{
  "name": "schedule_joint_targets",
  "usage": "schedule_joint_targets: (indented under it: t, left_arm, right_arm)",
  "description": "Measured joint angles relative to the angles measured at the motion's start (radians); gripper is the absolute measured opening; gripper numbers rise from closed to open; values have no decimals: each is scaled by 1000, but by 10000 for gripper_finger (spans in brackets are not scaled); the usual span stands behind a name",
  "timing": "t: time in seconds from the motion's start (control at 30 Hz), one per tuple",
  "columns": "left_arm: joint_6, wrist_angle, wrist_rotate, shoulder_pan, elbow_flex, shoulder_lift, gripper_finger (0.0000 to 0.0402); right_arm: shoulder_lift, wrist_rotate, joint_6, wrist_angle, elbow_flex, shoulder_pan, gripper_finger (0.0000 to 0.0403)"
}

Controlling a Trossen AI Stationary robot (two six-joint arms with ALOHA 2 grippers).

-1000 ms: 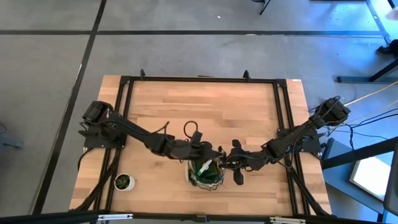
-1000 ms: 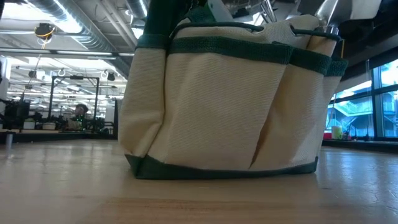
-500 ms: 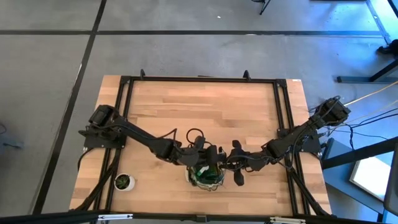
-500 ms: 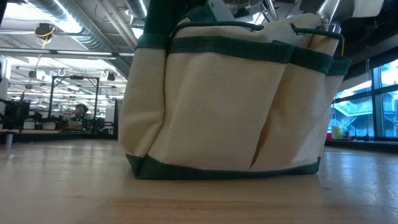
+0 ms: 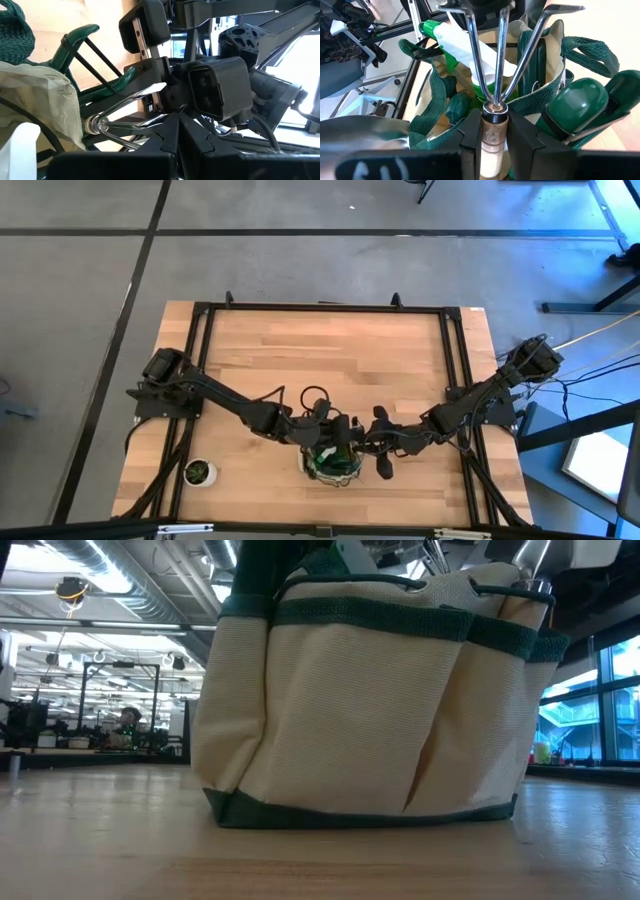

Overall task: Pick & Place Garden tools in Gardening bag
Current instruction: Put the brown hand rake into the gardening bag

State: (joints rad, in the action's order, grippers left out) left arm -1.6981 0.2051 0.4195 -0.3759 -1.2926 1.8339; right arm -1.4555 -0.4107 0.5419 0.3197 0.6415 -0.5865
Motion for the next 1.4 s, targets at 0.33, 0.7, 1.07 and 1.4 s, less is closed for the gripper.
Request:
schedule_joint_targets:
  t: [0.33,0.7,1.07,1.4]
  left_arm:
    - [3,-48,-29,-2,5,8,1]
    - [16,-61,-34,-2,5,4,1]
    - [29,-72,-48,-2,3,3,1]
    - [37,-75,-59,-2,3,3,1]
  right_arm:
    - [3,19,30,46,23,0,169]
    - [2,22,-53,-77,121,0,268]
    - [1,30,27,-484,265,-5,275]
    - [27,18,8,-507,296,-44,275]
